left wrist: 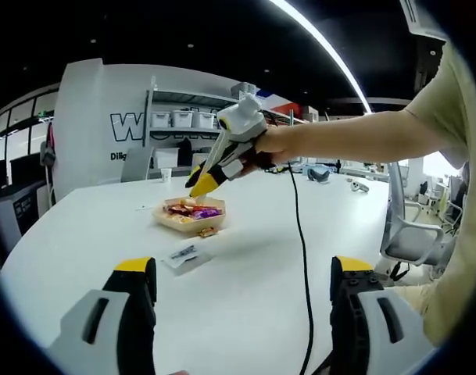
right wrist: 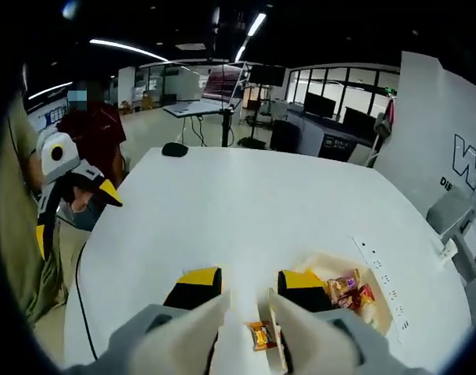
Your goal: Place the target food into the container with the food tongs after gripping and lifting it, then release it inside without dropping or visibly crushing the food.
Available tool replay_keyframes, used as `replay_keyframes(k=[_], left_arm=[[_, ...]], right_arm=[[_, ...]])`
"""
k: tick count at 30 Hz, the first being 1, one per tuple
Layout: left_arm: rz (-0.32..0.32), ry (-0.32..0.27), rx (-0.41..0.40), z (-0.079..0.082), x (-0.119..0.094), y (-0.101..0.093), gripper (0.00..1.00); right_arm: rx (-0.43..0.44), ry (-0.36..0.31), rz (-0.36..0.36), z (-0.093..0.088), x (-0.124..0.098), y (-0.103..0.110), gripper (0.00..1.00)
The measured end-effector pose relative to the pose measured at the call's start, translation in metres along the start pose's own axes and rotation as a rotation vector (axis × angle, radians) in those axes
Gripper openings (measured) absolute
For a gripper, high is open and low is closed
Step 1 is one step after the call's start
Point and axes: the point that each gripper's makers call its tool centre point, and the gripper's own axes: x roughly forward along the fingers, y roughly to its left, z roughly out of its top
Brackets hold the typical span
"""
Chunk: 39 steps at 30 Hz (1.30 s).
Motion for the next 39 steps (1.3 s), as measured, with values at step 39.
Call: replay_keyframes(k=[39], left_arm=[[0.011,0.006,0.001,-0.003,-0.005,0.006,0.9]], right_arm=[[-0.172,-0.02,0.165,-0.007,0.036,0.068,0.25]])
